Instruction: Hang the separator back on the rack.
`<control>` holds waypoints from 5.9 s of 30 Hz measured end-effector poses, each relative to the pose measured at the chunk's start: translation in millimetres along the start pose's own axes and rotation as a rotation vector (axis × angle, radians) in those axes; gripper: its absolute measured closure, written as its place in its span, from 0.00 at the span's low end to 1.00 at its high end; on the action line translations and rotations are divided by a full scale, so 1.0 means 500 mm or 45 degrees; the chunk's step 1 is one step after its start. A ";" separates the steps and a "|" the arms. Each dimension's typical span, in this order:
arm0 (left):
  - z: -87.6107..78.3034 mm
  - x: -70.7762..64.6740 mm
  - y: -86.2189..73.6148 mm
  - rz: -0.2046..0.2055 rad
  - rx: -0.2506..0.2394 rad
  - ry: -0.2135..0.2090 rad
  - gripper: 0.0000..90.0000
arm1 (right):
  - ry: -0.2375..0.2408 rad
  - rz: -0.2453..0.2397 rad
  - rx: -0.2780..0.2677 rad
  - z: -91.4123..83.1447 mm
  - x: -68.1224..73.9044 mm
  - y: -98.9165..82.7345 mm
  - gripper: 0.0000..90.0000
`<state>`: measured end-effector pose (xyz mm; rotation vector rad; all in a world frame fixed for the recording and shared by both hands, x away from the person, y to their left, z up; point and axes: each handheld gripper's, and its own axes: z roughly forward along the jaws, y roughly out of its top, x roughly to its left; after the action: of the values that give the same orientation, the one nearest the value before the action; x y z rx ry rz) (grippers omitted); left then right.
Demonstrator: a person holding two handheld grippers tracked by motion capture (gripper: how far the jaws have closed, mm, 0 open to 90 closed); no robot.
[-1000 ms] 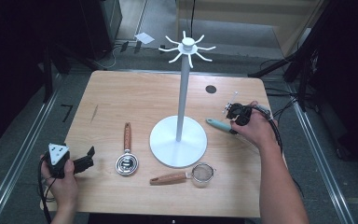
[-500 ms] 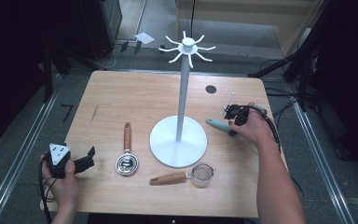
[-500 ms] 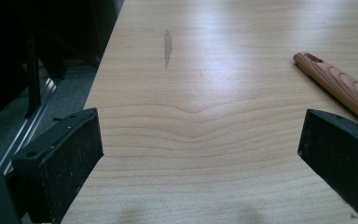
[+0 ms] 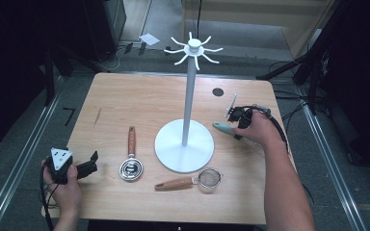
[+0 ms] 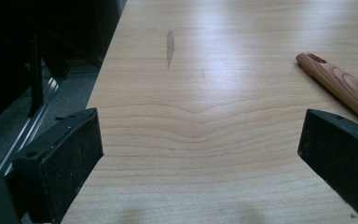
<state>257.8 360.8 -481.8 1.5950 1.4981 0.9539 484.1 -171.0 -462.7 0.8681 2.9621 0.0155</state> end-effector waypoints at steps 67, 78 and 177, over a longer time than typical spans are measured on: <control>0.002 0.000 0.001 -0.006 0.017 0.010 0.00 | 0.064 0.368 -0.987 -0.160 0.077 -0.127 0.79; 0.002 0.000 0.001 -0.006 0.018 0.007 0.00 | -0.003 0.365 -1.237 -0.195 0.135 -0.133 0.79; 0.003 -0.001 0.002 -0.003 0.026 0.002 0.00 | 0.072 0.232 -1.916 -0.383 0.299 -0.120 0.79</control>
<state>259.6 360.3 -481.8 1.6069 1.5153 0.9411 315.3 -139.9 -280.2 0.7448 1.8877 1.8799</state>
